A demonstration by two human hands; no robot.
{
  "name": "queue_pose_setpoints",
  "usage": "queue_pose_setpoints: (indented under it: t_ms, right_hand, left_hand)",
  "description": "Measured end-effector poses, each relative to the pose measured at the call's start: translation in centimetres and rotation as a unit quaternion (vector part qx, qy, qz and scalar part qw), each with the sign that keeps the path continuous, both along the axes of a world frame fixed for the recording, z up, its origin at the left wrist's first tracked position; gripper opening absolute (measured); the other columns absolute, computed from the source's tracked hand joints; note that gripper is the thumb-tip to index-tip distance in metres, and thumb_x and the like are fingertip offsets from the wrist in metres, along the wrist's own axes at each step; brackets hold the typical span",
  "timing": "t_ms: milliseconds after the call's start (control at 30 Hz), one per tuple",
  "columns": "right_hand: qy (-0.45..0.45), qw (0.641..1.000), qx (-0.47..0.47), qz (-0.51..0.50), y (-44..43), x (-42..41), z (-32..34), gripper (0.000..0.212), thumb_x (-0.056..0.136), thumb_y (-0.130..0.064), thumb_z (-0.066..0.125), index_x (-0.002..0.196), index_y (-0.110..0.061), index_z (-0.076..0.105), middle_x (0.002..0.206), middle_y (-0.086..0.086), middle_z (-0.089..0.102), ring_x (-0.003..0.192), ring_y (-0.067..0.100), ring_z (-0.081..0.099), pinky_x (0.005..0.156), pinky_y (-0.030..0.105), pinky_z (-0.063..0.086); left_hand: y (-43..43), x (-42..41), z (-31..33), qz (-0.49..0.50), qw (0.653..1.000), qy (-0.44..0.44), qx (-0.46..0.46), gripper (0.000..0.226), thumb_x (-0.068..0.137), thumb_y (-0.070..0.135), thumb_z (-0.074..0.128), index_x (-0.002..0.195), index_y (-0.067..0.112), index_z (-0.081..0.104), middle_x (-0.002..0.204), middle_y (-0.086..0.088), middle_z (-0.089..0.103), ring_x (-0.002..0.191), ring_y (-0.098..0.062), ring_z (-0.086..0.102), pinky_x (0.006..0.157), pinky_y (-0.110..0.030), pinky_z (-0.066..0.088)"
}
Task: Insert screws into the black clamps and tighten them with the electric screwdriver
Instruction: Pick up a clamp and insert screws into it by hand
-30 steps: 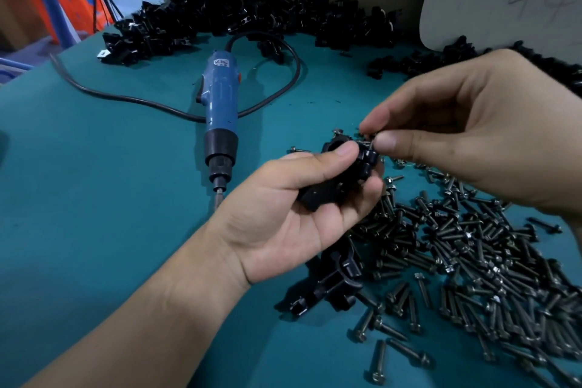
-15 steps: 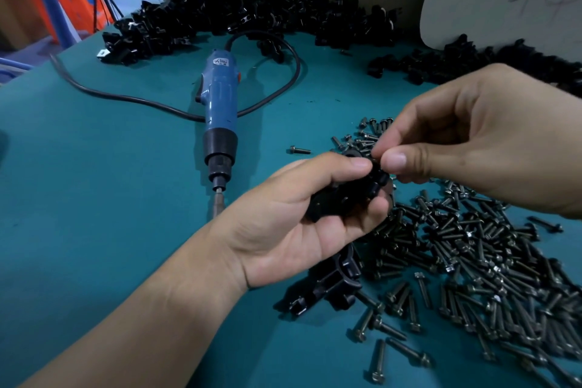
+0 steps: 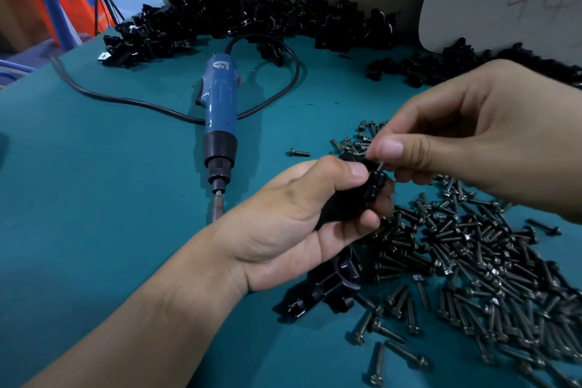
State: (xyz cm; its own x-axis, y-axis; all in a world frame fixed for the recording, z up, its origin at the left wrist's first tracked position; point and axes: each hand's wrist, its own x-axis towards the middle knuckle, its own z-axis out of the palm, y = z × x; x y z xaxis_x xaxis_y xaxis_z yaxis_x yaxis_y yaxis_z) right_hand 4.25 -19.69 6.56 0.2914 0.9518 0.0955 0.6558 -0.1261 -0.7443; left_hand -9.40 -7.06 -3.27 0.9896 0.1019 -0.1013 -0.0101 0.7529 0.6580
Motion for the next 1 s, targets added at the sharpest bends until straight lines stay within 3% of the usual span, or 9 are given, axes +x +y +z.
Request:
queue_pose_setpoints:
  t_ms: [133, 300, 533, 700, 933, 1000]
  right_hand:
    - [-0.001, 0.999, -0.015, -0.031, 0.2, -0.2, 0.0, 0.016, 0.068, -0.050, 0.076, 0.078, -0.038, 0.079, 0.063, -0.008, 0.074, 0.055, 0.002, 0.070, 0.056, 0.006, 0.050]
    - [-0.001, 0.999, -0.004, -0.042, 0.2, 0.0, 0.1, 0.021, 0.065, -0.050, 0.072, 0.081, -0.040, 0.079, 0.066, -0.008, 0.075, 0.059, 0.003, 0.072, 0.062, 0.007, 0.052]
    - [-0.039, 0.999, -0.007, -0.027, 0.4, -0.4, 0.1, 0.013, 0.072, -0.041, 0.073, 0.085, -0.042, 0.077, 0.066, -0.014, 0.074, 0.060, -0.002, 0.070, 0.064, 0.005, 0.051]
    - [-0.078, 0.995, -0.029, -0.045, 0.6, -0.7, 0.1, 0.016, 0.072, -0.049, 0.066, 0.085, -0.047, 0.073, 0.063, -0.019, 0.072, 0.057, -0.004, 0.068, 0.056, 0.020, 0.055]
    - [-0.071, 0.995, -0.041, -0.049, 0.5, -0.8, 0.4, 0.018, 0.071, -0.052, 0.064, 0.086, -0.048, 0.073, 0.065, -0.015, 0.073, 0.057, 0.001, 0.069, 0.068, 0.033, 0.060]
    - [-0.067, 0.996, -0.046, -0.045, 0.5, -0.9, 0.4, 0.018, 0.071, -0.050, 0.064, 0.086, -0.047, 0.072, 0.066, -0.014, 0.073, 0.058, 0.001, 0.069, 0.067, 0.031, 0.060]
  left_hand:
    - [-0.3, -0.2, 0.3, 0.028, 0.999, -0.002, 0.018, 0.020, 0.080, 0.015, 0.072, 0.097, 0.005, 0.076, 0.093, -0.009, 0.070, 0.082, -0.015, 0.070, 0.069, -0.021, 0.057]
    - [-0.5, -0.8, 1.4, 0.015, 0.999, -0.034, 0.018, 0.024, 0.094, 0.008, 0.062, 0.116, 0.000, 0.064, 0.104, -0.009, 0.062, 0.098, -0.016, 0.059, 0.084, -0.023, 0.058]
    - [-0.4, -0.8, 1.7, 0.036, 0.998, -0.030, 0.036, 0.039, 0.092, 0.006, 0.057, 0.131, 0.003, 0.051, 0.107, -0.011, 0.058, 0.097, -0.015, 0.058, 0.090, -0.024, 0.058]
    - [-0.3, -0.8, 1.5, 0.035, 0.999, -0.034, 0.023, 0.039, 0.091, 0.004, 0.058, 0.130, 0.002, 0.053, 0.107, -0.011, 0.059, 0.098, -0.016, 0.058, 0.088, -0.024, 0.058]
    - [-0.4, -0.8, 1.5, 0.050, 0.998, -0.016, 0.023, 0.027, 0.088, 0.008, 0.064, 0.114, 0.003, 0.062, 0.101, -0.009, 0.065, 0.097, -0.016, 0.062, 0.084, -0.024, 0.058]
    - [-0.6, -0.7, 1.5, 0.053, 0.998, -0.012, 0.029, 0.027, 0.088, 0.011, 0.065, 0.114, 0.005, 0.060, 0.099, -0.006, 0.067, 0.095, -0.014, 0.064, 0.083, -0.023, 0.058]
